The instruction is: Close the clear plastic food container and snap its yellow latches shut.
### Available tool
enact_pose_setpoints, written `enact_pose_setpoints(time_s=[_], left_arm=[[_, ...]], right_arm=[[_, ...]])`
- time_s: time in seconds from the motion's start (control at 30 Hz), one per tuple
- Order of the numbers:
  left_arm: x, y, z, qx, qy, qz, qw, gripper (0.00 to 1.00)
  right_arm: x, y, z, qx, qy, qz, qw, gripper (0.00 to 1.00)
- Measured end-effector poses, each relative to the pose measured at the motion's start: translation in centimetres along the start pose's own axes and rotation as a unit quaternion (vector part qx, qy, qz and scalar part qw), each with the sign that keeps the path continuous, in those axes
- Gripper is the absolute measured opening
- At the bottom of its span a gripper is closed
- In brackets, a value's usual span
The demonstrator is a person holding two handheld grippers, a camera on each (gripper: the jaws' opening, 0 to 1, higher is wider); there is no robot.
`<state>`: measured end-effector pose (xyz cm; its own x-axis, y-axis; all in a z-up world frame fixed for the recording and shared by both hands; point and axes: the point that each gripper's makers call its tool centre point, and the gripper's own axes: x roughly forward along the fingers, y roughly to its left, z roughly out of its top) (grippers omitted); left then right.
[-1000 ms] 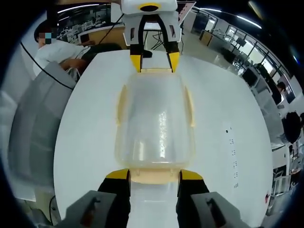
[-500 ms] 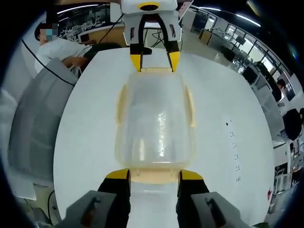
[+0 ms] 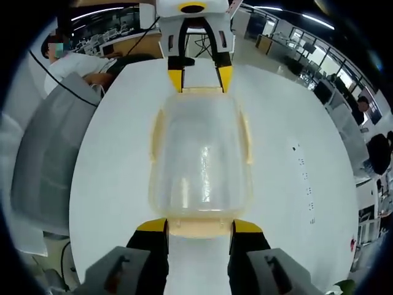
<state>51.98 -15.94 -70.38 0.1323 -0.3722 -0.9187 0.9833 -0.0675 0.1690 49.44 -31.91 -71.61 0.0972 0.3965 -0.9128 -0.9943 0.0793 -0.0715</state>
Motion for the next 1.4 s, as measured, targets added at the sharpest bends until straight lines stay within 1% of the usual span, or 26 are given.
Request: enact_pose_setpoints(time_s=[0.4, 1.4], left_arm=[[1.1, -0.1, 1.2, 0.006, -0.004, -0.008, 0.9999, 0.37], [3.4, -0.2, 0.7, -0.011, -0.009, -0.026, 0.9996, 0.37]], right_arm=[[0.2, 0.2, -1.8, 0.005, 0.007, 0.007, 0.9999, 0.35], [2.0, -0.1, -3.0, 0.014, 0.018, 0.027, 0.9994, 0.36]])
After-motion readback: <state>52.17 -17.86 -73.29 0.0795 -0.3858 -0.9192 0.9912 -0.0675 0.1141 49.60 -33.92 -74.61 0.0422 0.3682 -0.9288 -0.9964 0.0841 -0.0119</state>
